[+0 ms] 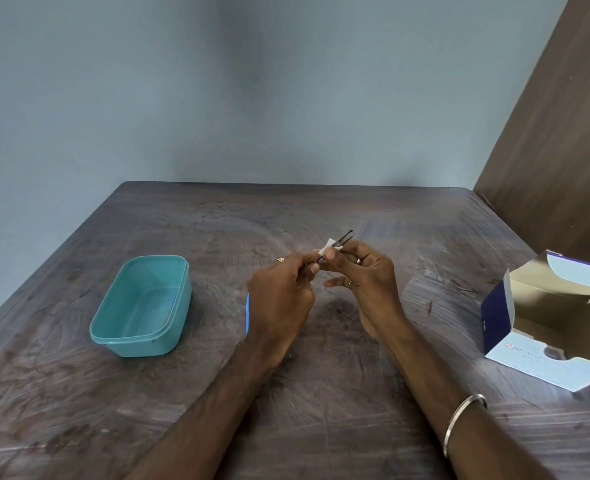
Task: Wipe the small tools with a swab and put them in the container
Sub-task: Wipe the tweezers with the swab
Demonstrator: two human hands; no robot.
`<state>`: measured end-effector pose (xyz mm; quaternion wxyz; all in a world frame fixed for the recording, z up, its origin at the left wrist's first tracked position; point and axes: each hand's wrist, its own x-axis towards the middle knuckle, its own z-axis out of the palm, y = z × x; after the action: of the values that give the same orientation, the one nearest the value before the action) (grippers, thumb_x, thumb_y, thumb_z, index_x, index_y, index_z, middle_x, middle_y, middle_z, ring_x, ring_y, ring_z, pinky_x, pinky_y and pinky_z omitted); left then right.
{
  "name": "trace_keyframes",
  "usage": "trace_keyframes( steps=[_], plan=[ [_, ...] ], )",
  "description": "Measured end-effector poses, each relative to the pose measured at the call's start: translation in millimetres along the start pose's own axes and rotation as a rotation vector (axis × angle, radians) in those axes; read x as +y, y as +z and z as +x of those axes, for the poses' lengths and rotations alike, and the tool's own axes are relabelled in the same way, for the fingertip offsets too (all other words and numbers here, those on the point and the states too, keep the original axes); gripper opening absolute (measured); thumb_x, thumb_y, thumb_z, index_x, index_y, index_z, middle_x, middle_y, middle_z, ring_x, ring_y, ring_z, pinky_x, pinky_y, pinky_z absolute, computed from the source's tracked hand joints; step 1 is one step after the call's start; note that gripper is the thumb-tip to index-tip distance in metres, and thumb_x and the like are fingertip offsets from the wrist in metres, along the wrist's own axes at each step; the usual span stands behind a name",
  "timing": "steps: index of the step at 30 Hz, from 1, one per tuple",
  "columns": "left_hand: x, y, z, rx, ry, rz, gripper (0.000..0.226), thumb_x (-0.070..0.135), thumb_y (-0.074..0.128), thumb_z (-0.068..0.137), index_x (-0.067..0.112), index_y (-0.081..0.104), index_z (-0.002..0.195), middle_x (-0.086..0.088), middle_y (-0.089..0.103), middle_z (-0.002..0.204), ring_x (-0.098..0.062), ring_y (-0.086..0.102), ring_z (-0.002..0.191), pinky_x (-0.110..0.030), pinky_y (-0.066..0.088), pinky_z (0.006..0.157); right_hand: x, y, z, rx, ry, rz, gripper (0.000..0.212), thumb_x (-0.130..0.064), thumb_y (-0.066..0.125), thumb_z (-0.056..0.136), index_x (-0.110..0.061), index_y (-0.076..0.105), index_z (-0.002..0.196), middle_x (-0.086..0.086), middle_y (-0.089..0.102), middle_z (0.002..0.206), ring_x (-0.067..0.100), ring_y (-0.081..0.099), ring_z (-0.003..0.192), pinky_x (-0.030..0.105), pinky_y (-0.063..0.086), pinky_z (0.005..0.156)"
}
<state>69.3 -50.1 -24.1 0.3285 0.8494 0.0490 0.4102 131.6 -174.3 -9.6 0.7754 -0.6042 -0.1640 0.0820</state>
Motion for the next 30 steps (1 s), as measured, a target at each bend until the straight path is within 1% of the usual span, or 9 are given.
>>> trace_keyframes(
  steps=[3, 6, 8, 11, 18, 23, 27, 30],
  plan=[
    [-1.3, 1.5, 0.3, -0.018, 0.004, -0.006, 0.013, 0.012, 0.071, 0.089, 0.015, 0.076, 0.101, 0.002, 0.075, 0.076, -0.011, 0.068, 0.062, -0.035, 0.055, 0.053, -0.8, -2.2, 0.5, 0.007, -0.016, -0.003, 0.015, -0.022, 0.073, 0.083, -0.011, 0.072, 0.093, 0.008, 0.079, 0.095, 0.025, 0.076, 0.088, 0.032, 0.060, 0.064],
    [-0.6, 0.9, 1.1, -0.015, 0.004, 0.013, 0.013, 0.010, 0.073, 0.087, 0.017, 0.076, 0.098, 0.004, 0.075, 0.075, -0.009, 0.067, 0.062, -0.029, 0.053, 0.054, -3.3, -3.4, 0.7, 0.018, -0.031, 0.022, 0.019, -0.025, 0.073, 0.082, -0.011, 0.073, 0.095, 0.011, 0.078, 0.098, 0.029, 0.076, 0.087, 0.033, 0.058, 0.063],
    [-1.7, 1.5, 1.3, -0.020, -0.003, 0.019, 0.012, 0.011, 0.073, 0.087, 0.018, 0.075, 0.096, 0.005, 0.074, 0.074, -0.009, 0.066, 0.061, -0.030, 0.052, 0.053, -5.1, -4.2, 1.0, 0.042, -0.027, 0.044, 0.021, -0.027, 0.073, 0.081, -0.012, 0.072, 0.096, 0.012, 0.078, 0.098, 0.028, 0.076, 0.084, 0.033, 0.058, 0.063],
    [-5.2, 3.3, 0.2, -0.046, 0.002, 0.029, 0.009, 0.015, 0.070, 0.089, 0.020, 0.074, 0.096, 0.005, 0.072, 0.072, -0.010, 0.064, 0.059, -0.034, 0.052, 0.051, -7.2, -5.6, 1.7, 0.072, -0.024, 0.074, 0.023, -0.031, 0.073, 0.079, -0.014, 0.072, 0.095, 0.012, 0.078, 0.098, 0.026, 0.075, 0.080, 0.033, 0.058, 0.063],
    [-4.9, 3.7, -0.7, -0.060, -0.010, 0.043, 0.008, 0.014, 0.070, 0.089, 0.020, 0.073, 0.093, 0.006, 0.070, 0.070, -0.010, 0.062, 0.057, -0.035, 0.051, 0.050, -6.1, -6.2, 1.9, 0.104, -0.006, 0.114, 0.022, -0.031, 0.074, 0.077, -0.013, 0.071, 0.091, 0.013, 0.078, 0.095, 0.027, 0.075, 0.083, 0.036, 0.056, 0.066],
    [-1.3, 1.3, 0.0, -0.028, -0.042, 0.039, 0.011, 0.013, 0.074, 0.086, 0.019, 0.076, 0.094, 0.006, 0.075, 0.076, -0.007, 0.064, 0.062, -0.029, 0.053, 0.054, -3.7, -3.9, 1.2, 0.102, 0.001, 0.112, 0.022, -0.027, 0.074, 0.077, -0.012, 0.070, 0.092, 0.011, 0.078, 0.093, 0.026, 0.076, 0.090, 0.033, 0.056, 0.066],
    [-1.0, 0.3, 0.1, -0.030, -0.041, 0.028, 0.012, 0.012, 0.075, 0.086, 0.019, 0.077, 0.095, 0.006, 0.076, 0.079, -0.005, 0.065, 0.064, -0.018, 0.048, 0.056, -1.8, -2.7, 0.3, 0.087, -0.008, 0.098, 0.026, -0.028, 0.076, 0.075, -0.011, 0.071, 0.093, 0.013, 0.078, 0.094, 0.026, 0.076, 0.093, 0.032, 0.057, 0.066],
    [0.4, -0.3, 0.2, -0.039, -0.076, -0.003, 0.013, 0.012, 0.074, 0.086, 0.019, 0.077, 0.097, 0.006, 0.076, 0.080, -0.002, 0.064, 0.065, -0.008, 0.044, 0.057, -0.3, -2.6, 0.6, 0.073, -0.008, 0.072, 0.028, -0.029, 0.076, 0.074, -0.010, 0.072, 0.095, 0.012, 0.078, 0.098, 0.027, 0.075, 0.097, 0.034, 0.057, 0.068]
  ],
)
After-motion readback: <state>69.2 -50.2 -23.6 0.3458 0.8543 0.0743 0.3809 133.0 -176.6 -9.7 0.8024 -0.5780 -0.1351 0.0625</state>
